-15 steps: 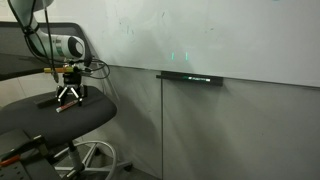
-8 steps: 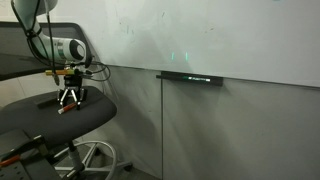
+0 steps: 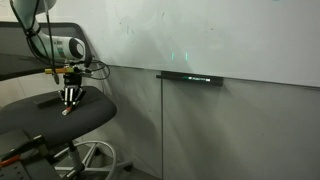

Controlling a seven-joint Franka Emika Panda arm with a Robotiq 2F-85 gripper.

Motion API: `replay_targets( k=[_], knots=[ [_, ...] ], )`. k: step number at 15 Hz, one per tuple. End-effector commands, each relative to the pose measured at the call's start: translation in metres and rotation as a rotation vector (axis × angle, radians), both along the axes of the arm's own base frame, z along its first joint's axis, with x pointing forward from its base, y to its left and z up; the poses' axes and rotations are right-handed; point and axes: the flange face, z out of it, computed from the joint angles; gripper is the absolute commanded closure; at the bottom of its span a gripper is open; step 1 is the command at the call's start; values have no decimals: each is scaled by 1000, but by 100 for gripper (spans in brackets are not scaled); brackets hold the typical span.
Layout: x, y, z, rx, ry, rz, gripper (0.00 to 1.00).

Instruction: Use the marker to write on the whiteboard

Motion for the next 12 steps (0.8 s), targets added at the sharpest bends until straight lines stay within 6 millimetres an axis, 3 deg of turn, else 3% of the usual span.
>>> replay_targets(
  k=[1,6,12],
  knots=[
    [-3,0,7,-47,-29,8,95],
    [-3,-10,31,-174,-134,56,95],
    [-3,-12,87,-263,-311,94,95]
  ],
)
